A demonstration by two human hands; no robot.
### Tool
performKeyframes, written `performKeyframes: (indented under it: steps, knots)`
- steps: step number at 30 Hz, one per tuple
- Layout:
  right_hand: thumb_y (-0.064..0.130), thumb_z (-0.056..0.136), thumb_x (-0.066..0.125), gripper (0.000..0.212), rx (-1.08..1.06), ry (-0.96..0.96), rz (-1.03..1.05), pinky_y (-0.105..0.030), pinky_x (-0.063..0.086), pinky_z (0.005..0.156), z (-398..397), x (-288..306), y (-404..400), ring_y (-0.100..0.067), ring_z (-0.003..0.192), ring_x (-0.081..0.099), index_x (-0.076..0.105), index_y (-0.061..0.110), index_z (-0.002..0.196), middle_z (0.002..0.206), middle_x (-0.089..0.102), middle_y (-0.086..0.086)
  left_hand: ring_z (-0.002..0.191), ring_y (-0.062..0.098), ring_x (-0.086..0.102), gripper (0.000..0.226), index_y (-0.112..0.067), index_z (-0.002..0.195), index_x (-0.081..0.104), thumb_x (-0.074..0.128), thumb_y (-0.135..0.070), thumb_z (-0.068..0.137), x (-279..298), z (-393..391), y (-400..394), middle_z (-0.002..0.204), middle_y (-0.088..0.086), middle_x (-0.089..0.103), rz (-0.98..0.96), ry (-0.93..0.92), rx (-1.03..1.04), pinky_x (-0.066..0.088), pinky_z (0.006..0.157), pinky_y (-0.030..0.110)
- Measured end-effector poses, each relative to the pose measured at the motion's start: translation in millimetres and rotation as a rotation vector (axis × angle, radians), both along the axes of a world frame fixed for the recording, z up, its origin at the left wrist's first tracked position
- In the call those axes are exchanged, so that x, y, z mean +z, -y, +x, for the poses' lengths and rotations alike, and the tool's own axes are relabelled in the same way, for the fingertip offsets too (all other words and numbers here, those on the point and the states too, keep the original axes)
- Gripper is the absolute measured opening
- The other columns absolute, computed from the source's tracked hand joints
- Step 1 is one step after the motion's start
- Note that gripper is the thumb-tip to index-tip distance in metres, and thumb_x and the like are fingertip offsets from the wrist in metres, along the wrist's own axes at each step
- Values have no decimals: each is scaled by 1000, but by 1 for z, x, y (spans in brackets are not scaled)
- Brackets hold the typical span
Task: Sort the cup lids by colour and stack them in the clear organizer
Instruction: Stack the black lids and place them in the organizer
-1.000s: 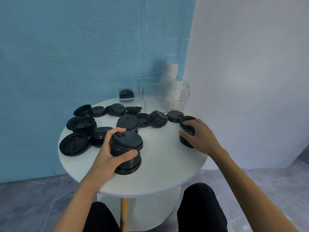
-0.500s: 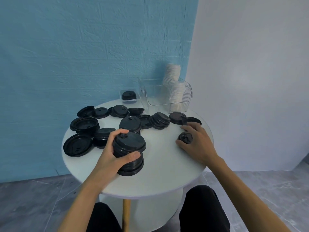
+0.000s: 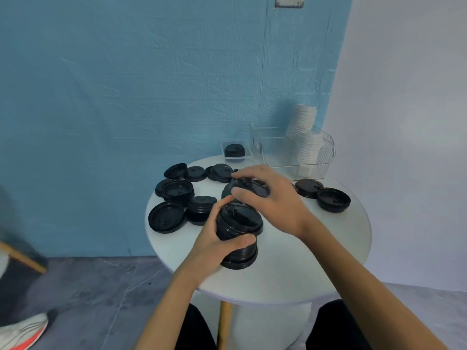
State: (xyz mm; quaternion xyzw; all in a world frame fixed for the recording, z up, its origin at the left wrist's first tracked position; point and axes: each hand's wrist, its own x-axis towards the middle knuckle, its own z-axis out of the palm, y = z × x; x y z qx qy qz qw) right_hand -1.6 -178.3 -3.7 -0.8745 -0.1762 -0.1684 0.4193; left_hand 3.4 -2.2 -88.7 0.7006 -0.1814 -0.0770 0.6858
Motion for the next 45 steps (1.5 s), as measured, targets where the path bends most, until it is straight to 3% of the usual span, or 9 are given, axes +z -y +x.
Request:
performKeyframes:
  steps: [4,7,13,18,23,32,37,40,45]
  knots:
    - [39,89,73,38,64,-38,-60,-22,41,105,5,-20,-21,4,119,52,66,34,126,126,57,17,116,11,66,68,-33,128,54,91,-19,73,0,-2,-1,118,-8,72,13,-12,-3,52,98,32]
    - [39,88,73,43,66,-75,-26,-28,44,107,5,-31,-22,2,121,52,62,33,129,128,56,16,107,-3,67,64,-41,122,51,85,-8,79,3,-4,1,109,-23,73,-2,-11,9,52,83,14]
    - [32,86,77,38,78,-34,39,-20,45,101,2,-38,-20,-2,120,55,65,30,122,125,58,13,116,6,66,82,-38,138,39,89,-14,77,-4,1,-1,122,-12,70,-9,-25,34,53,97,30]
    - [36,87,75,36,117,-82,-23,-24,47,100,4,-38,-22,0,116,56,65,34,122,122,58,17,113,-1,64,86,-40,138,36,87,-9,77,-4,1,-1,125,-11,65,10,8,52,54,91,23]
    - [41,86,78,42,196,-122,-110,-30,42,110,5,-38,-19,-1,130,46,63,41,126,137,46,17,108,1,67,87,-31,136,39,88,3,72,-1,-1,-1,111,-19,69,48,76,54,55,87,21]
    - [50,87,73,47,256,-162,-134,-40,36,117,9,-41,-17,1,139,37,56,48,131,149,35,18,108,11,69,76,-24,129,51,84,12,71,1,-2,-3,115,-2,71,-32,81,72,55,85,22]
    - [55,96,59,46,265,-198,-103,-30,34,117,14,-36,-12,4,137,40,54,42,140,146,44,16,115,16,67,75,-36,129,53,91,-16,67,0,0,-2,119,-4,71,-48,30,25,56,96,37]
    - [56,97,55,51,8,-131,68,-35,38,116,38,-28,10,0,129,49,57,31,141,138,53,14,123,23,63,91,-40,135,50,98,-35,58,-3,2,-3,129,-1,67,-54,3,21,48,108,51]
    - [55,98,53,54,-424,-152,-53,-37,35,108,95,-25,70,-22,133,48,55,21,139,146,50,-7,123,20,63,96,-46,137,47,98,-36,56,-5,4,-4,131,-5,65,-33,-9,8,47,110,51]
